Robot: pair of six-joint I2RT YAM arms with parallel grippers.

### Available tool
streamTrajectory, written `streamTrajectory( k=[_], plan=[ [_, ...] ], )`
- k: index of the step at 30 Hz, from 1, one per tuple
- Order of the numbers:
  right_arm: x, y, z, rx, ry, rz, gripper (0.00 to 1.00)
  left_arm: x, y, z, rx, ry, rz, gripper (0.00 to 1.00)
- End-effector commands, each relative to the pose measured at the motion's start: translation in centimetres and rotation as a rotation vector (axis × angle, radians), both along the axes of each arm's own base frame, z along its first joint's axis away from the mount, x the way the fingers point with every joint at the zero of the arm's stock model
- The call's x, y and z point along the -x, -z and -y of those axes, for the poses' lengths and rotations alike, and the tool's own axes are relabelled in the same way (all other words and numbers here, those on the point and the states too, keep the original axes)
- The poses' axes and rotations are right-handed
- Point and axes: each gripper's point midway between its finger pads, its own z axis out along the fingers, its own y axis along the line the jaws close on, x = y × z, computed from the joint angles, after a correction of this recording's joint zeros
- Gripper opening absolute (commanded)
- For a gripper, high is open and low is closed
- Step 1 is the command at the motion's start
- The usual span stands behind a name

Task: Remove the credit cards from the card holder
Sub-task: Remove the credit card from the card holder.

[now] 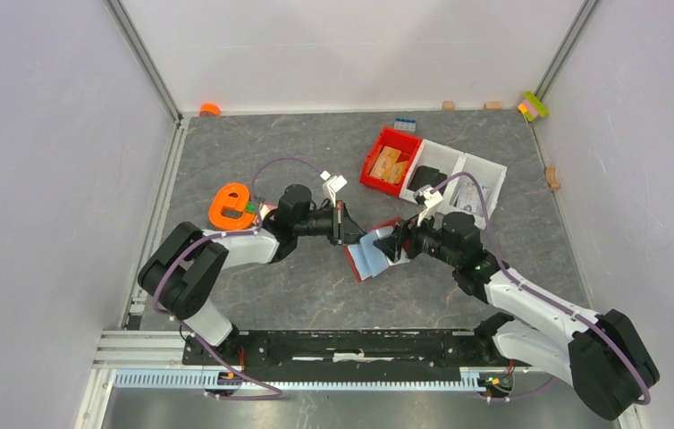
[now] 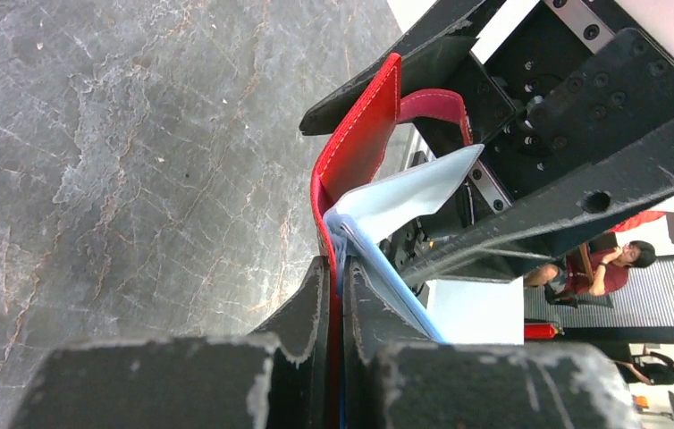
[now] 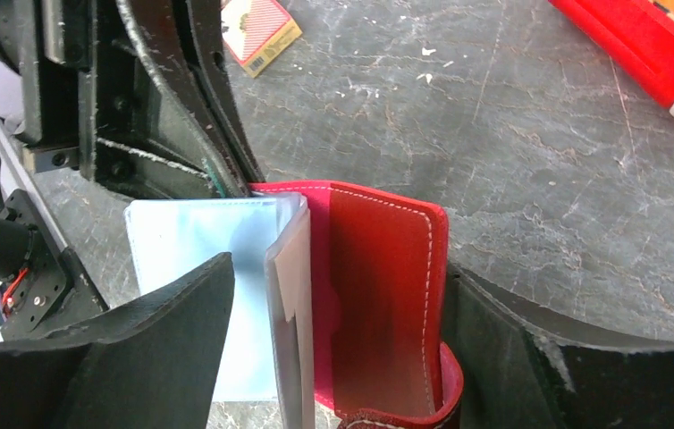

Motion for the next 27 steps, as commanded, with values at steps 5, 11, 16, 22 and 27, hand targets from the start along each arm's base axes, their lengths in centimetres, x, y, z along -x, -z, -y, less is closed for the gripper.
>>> streamTrajectory(
  k=[5,11,16,22,27],
  plan=[
    [1.4,-3.2,-1.0,-0.089,-0.106,0.119,0.98,-0.1,-3.0,-0.3,0.09,0.011,0.099,0.02],
    [3.1,-2.7,-2.2,-0.107,-0.229,0.097,0.98,-0.3,-3.8,-0.7,0.126,-0.004,0.074,0.02],
    [3.4,-2.0,-2.9,-0.076,-0.26,0.088,0.98,-0.3,-3.8,-0.7,0.134,-0.004,0.053,0.02],
    [3.3,-1.4,-3.2,-0.01,-0.244,0.102,0.98,-0.8,-3.1,-0.8,0.128,-0.018,0.016,0.02],
    [3.0,-1.1,-3.4,0.018,-0.232,0.1,0.85,-0.7,-3.4,-0.8,0.143,-0.013,0.015,0.02]
  ],
)
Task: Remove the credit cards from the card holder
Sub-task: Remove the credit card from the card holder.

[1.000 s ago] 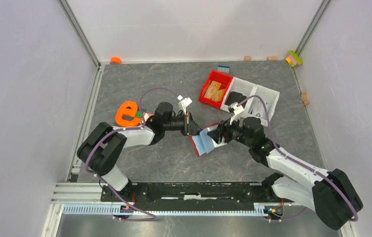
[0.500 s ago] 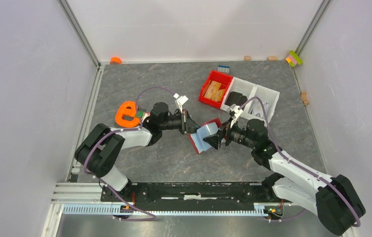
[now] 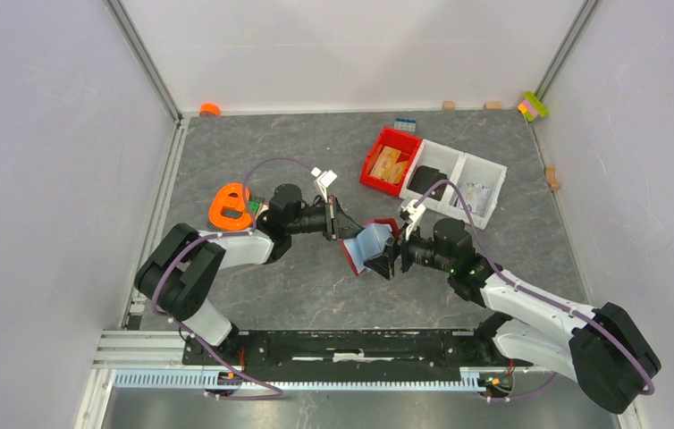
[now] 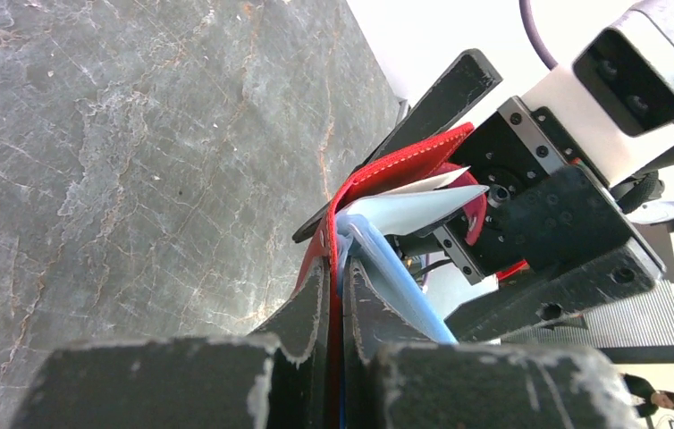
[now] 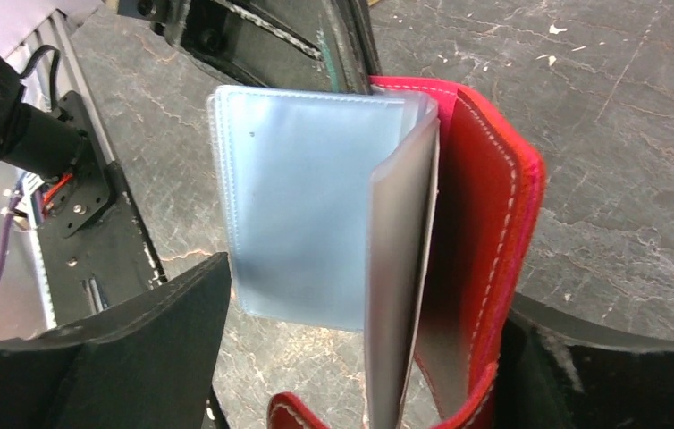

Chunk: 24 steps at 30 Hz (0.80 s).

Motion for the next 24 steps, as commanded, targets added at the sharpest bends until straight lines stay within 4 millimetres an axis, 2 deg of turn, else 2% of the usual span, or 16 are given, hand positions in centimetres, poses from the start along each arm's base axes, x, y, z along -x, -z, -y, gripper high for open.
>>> streamTrajectory(
  k=[1,4,7,9,13,14,18,20,24],
  plan=[
    [-1.2,-1.4,-0.4,0.011,0.023,0.054,0.8,0.2,-1.8,0.2,0.067,0.027,0.027,0.02],
    [-1.4,-1.2,-0.2,0.016,0.04,0.053,0.62,0.3,-2.0,0.3,0.079,0.036,0.023,0.02],
    [-1.5,-1.5,-0.1,0.012,0.049,0.057,0.4,0.4,-2.0,0.4,0.087,0.043,0.017,0.02],
    [-1.5,-1.7,0.0,0.007,0.053,0.064,0.31,0.4,-1.9,0.4,0.088,0.045,0.014,0.02],
    [-2.1,-1.9,0.7,0.014,0.113,0.077,0.21,0.4,-1.9,0.4,0.09,0.048,0.014,0.04],
    [-2.5,-1.9,1.1,0.022,0.145,0.079,0.17,0.4,-2.0,0.3,0.091,0.045,0.016,0.08],
    [-3.2,-1.9,2.0,0.029,0.218,0.081,0.12,0.2,-2.4,-0.4,0.114,0.014,0.025,0.43],
    [-3.5,-1.9,2.5,0.024,0.255,0.078,0.1,0.4,-2.8,-0.9,0.139,0.002,0.032,0.56],
    [-3.7,-2.0,3.2,-0.009,0.296,0.063,0.07,1.0,-3.6,-1.2,0.189,0.009,0.047,0.7]
  ],
)
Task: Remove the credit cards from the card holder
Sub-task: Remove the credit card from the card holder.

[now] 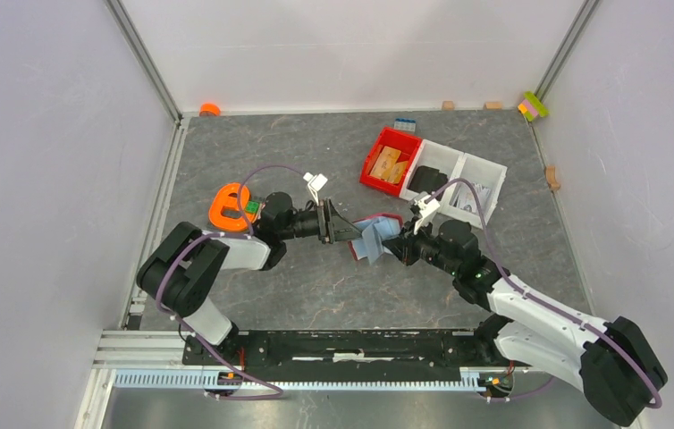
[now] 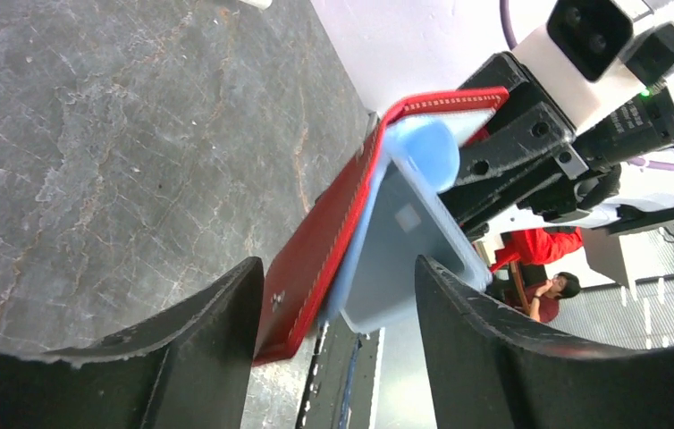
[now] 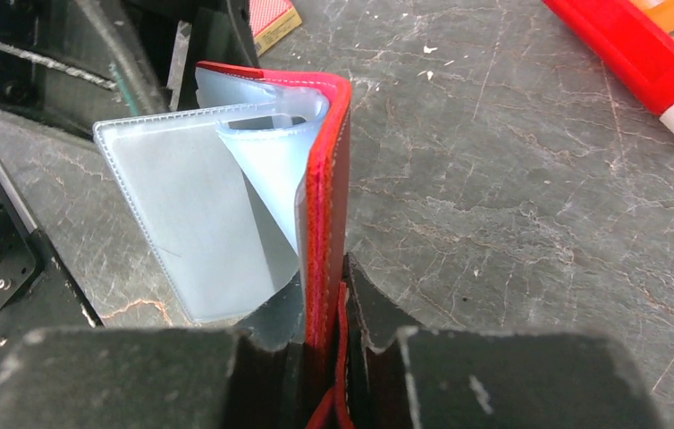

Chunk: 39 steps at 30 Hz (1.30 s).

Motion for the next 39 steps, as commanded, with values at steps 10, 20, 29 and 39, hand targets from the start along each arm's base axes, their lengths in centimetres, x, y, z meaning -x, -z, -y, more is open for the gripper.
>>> streamTrajectory(
  k=[10,20,29,39],
  plan=[
    [-0.5,-1.4,0.4,-0.194,0.024,-0.054,0.05,2.1,-5.6,-0.1,0.271,0.098,0.091,0.82],
    [0.0,-1.5,-0.1,-0.246,-0.029,-0.081,0.05,0.9,-3.7,0.2,0.137,0.039,0.097,0.47],
    [0.5,-1.7,-0.4,-0.277,-0.064,-0.095,0.04,1.5,-3.9,0.3,0.045,0.016,0.19,0.37],
    [1.2,-2.0,-1.0,-0.321,-0.127,-0.117,0.04,2.9,-4.8,1.1,0.058,0.073,0.242,0.36]
  ],
)
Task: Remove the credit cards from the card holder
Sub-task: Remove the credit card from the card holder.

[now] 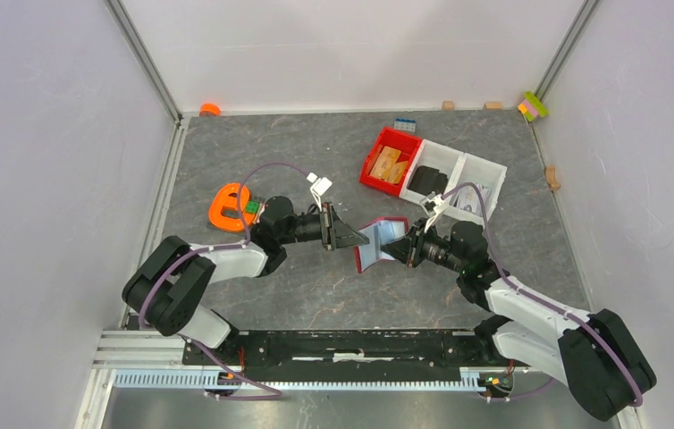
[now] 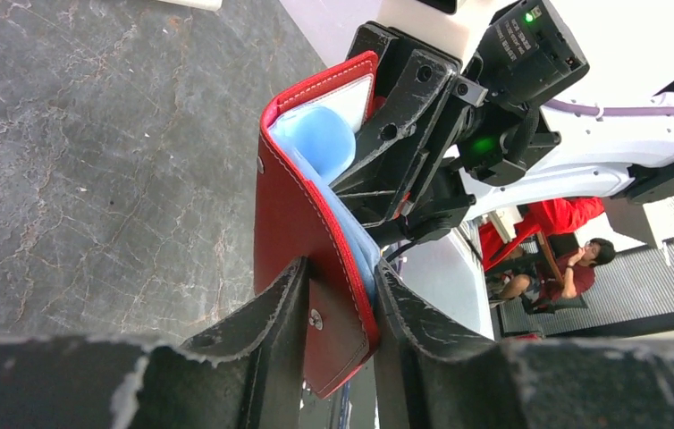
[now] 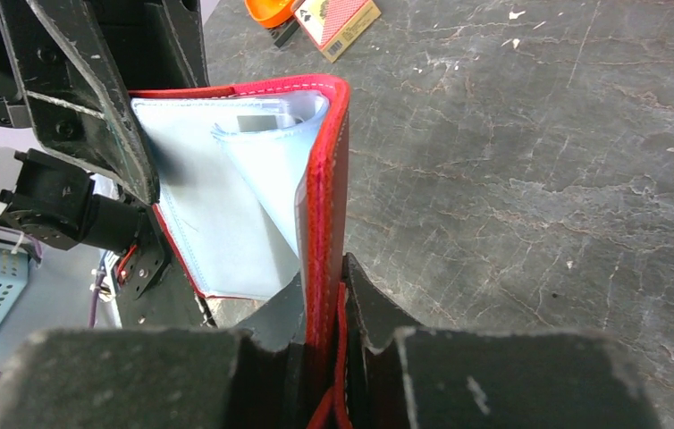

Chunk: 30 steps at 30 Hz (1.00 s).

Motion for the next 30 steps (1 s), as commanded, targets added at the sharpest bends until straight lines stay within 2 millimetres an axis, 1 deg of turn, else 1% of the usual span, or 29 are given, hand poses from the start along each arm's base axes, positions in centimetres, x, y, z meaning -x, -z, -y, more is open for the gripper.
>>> streamTrajectory(
  k=[1,5,10,14,21,26,28,30],
  plan=[
    [0.2,-2.3,-0.9,-0.077,-0.054,0.059,0.04,0.5,-2.5,0.5,0.031,0.034,0.132,0.36],
    [0.5,-2.5,-1.1,-0.099,-0.079,0.054,0.04,0.6,-2.4,0.5,0.006,0.026,0.153,0.35],
    [1.2,-3.0,-1.5,-0.129,-0.123,0.055,0.03,1.4,-2.7,1.0,0.008,0.055,0.176,0.34],
    [1.7,-3.4,-1.8,-0.153,-0.152,0.065,0.03,1.6,-2.7,1.2,0.002,0.069,0.18,0.35],
    [2.0,-3.6,-1.9,-0.164,-0.172,0.064,0.03,1.8,-2.6,1.4,-0.012,0.072,0.191,0.37],
    [2.4,-4.0,-2.2,-0.186,-0.2,0.067,0.03,1.9,-2.5,1.5,-0.015,0.075,0.193,0.27],
    [2.4,-4.1,-2.2,-0.188,-0.203,0.072,0.03,1.9,-2.6,1.5,-0.014,0.077,0.194,0.28],
    [2.6,-4.2,-2.3,-0.19,-0.212,0.074,0.03,2.0,-2.6,1.6,-0.014,0.08,0.197,0.3]
  ],
)
